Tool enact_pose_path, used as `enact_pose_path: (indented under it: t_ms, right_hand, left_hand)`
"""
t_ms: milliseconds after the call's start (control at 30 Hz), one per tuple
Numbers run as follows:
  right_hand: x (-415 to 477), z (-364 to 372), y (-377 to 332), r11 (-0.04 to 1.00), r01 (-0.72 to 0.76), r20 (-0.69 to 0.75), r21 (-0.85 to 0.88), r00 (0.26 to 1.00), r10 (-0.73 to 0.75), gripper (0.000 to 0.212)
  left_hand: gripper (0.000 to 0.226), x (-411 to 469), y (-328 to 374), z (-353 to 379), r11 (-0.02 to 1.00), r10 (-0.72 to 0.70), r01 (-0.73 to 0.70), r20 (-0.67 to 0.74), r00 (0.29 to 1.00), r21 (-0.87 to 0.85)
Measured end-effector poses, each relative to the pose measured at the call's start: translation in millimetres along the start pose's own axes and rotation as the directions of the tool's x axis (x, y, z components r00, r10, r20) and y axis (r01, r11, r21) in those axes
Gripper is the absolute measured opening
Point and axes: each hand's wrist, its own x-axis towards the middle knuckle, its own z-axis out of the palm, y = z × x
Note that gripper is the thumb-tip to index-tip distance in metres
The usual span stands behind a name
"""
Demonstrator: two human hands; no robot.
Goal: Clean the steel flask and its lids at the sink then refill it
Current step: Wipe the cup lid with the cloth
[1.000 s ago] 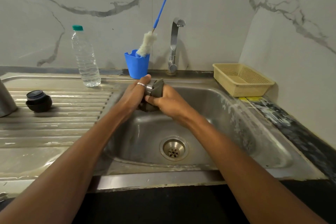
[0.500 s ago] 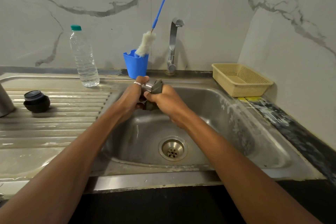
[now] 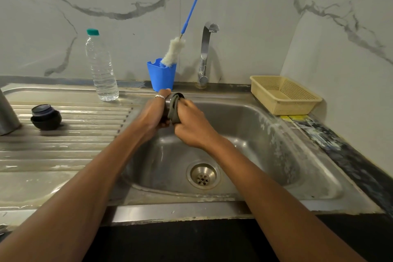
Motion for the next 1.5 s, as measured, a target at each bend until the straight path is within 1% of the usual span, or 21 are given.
enact_pose_path:
  t_ms: [67,100,167,200,233,267,333,400,467,567,667,733,833,967,1033,1100,1167,1300,1333,1433,1500]
  right_hand:
    - [3,0,-4,0.942,-0.154,0.013,0.299,0.988,0.157,0.028]
    - [4,-2,-5,0.856,-0.24,0.058,0.458,0.969,0.24,0.022]
    - [5,-11,-5,0.58,-0.367,0.19,0.727,0.92,0.343,0.015]
    - [5,-17,-4,0.451,-0.39,0.239,0.803,0.903,0.356,0.012]
    - [5,-23,-3,0.362,-0.392,0.258,0.846,0.894,0.365,0.01]
    - [5,-29,0,0.306,-0.384,0.26,0.871,0.889,0.376,0.009]
    - [5,-37,5,0.251,-0.366,0.241,0.896,0.877,0.416,0.007]
    - [5,-41,10,0.227,-0.341,0.208,0.912,0.863,0.461,0.008]
    - [5,-42,17,0.227,-0.312,0.153,0.923,0.836,0.527,0.01]
    - [4,-41,27,0.249,-0.3,0.1,0.921,0.8,0.592,0.012]
    - [3,-37,32,0.276,-0.331,0.106,0.902,0.792,0.601,0.011]
    - [4,-37,34,0.292,-0.325,0.087,0.9,0.788,0.61,0.012]
    - [6,-37,36,0.311,-0.286,0.031,0.906,0.778,0.628,0.011]
    - [5,-34,35,0.381,-0.286,-0.015,0.879,0.782,0.623,0.009]
    - [3,-33,32,0.397,-0.296,-0.002,0.869,0.8,0.6,0.006]
    - [1,-31,28,0.412,-0.301,0.009,0.86,0.815,0.579,0.009]
    - [1,-27,25,0.462,-0.319,0.004,0.828,0.826,0.563,0.014]
    - [0,-22,16,0.566,-0.325,0.002,0.757,0.868,0.496,0.014]
    - [0,-23,15,0.589,-0.323,-0.004,0.741,0.875,0.485,0.014]
    - [-3,-23,16,0.642,-0.323,-0.017,0.696,0.886,0.464,0.011]
    - [-6,-23,16,0.659,-0.322,-0.019,0.679,0.891,0.455,0.011]
  left_hand:
    - [0.036,-1,-1,4,0.992,0.104,-0.102,-0.021,0.994,0.068]
    - [0.036,-2,-3,4,0.977,0.171,-0.168,-0.014,0.985,0.135]
    - [0.035,-4,-4,3,0.937,0.273,-0.269,0.014,0.962,0.221]
    - [0.036,-6,-3,2,0.924,0.3,-0.297,0.026,0.954,0.239]
    - [0.037,-6,-2,3,0.915,0.315,-0.314,0.039,0.948,0.253]
    - [0.038,-8,0,5,0.912,0.317,-0.319,0.052,0.947,0.259]
    - [0.037,-10,3,9,0.923,0.301,-0.311,0.078,0.95,0.225]
    - [0.041,-12,5,12,0.96,0.236,-0.253,0.137,0.962,0.123]
    - [0.047,-12,4,10,0.976,0.172,-0.198,0.237,0.956,0.093]
    - [0.051,-10,0,5,0.989,0.098,-0.128,0.331,0.938,0.071]
    - [0.069,-11,-2,1,0.999,0.024,-0.031,0.363,0.931,0.015]
    - [0.071,-11,-2,1,1.0,-0.003,-0.004,0.348,0.937,0.02]
    - [0.082,-6,-4,0,0.999,-0.001,-0.01,0.294,0.956,0.036]
    - [0.088,-1,-6,-6,0.935,0.046,-0.105,0.179,0.983,0.338]
    - [0.09,-6,-2,-9,0.895,0.079,-0.132,0.139,0.987,0.427]
    - [0.085,-13,2,-10,0.876,0.127,-0.146,0.073,0.989,0.461]
    - [0.075,-19,5,-12,0.879,0.165,-0.147,-0.001,0.986,0.453]
    - [0.033,-33,14,-20,0.843,0.203,-0.136,-0.074,0.976,0.521]
    - [0.029,-37,18,-24,0.821,0.223,-0.129,-0.105,0.969,0.556]
    - [0.038,-47,28,-55,0.748,0.282,-0.069,-0.223,0.933,0.66]
    - [0.046,-51,33,-79,0.748,0.27,-0.015,-0.284,0.92,0.664]
